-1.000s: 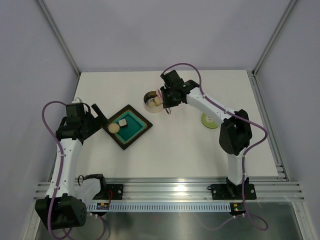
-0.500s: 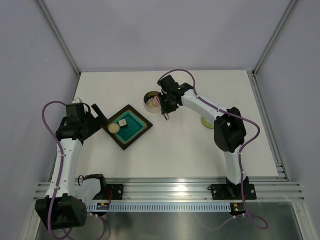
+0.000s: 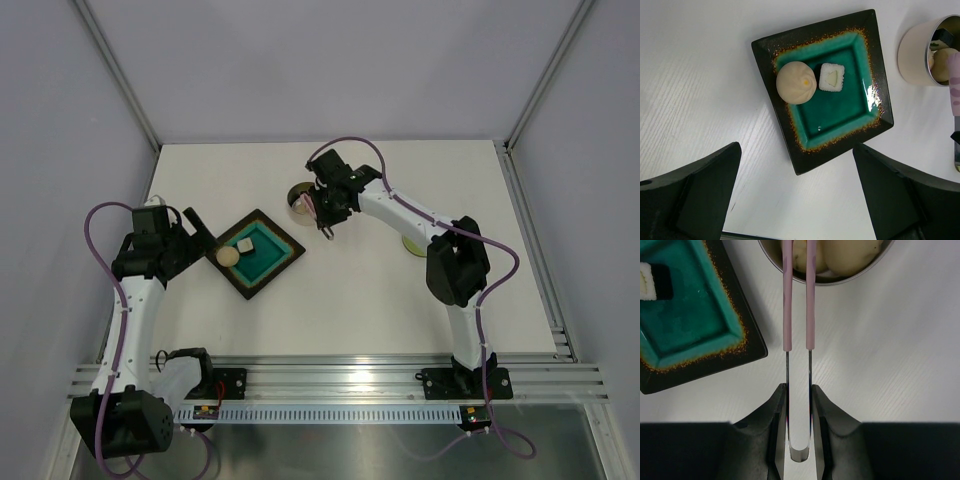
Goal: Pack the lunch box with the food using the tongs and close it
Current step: Adjust the fake food in the packing box.
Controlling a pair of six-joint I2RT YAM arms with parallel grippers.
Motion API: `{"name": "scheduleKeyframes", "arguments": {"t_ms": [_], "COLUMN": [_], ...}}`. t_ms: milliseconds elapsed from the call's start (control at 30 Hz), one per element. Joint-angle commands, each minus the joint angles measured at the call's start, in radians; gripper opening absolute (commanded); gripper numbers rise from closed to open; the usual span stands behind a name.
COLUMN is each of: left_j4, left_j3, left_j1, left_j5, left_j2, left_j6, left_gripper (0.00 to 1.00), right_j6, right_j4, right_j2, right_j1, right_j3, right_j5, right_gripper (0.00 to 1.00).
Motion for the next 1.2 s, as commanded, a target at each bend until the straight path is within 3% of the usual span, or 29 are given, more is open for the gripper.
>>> {"name": "scheduleKeyframes", "arguments": {"t_ms": [0,367,1167], "left_j4": [0.035,0.032,0.058], "left_j3": [0.002,0.007,0.002], "left_j1": [0.005,0.005,0.005], "left_j5": [0.022,0.017,0.062], "left_j2": [0.006,0.003,-0.036], "left_j6": [0.007,0.007,-0.001], "left_gripper": [0.99,0.99,0.99], "right_j6": [-0.022,-0.011,0.027], "right_j4": [0.016,0.031,0.051], "right_j2": [-0.057,-0.081,-0.051], "right_j1": [0.001,-0.007,-0.062], "right_j3": [0.050,0.061,0.055], "right_j5": [0.011,0.066,-0.030], "right_gripper": [0.00,0.00,0.00]}}
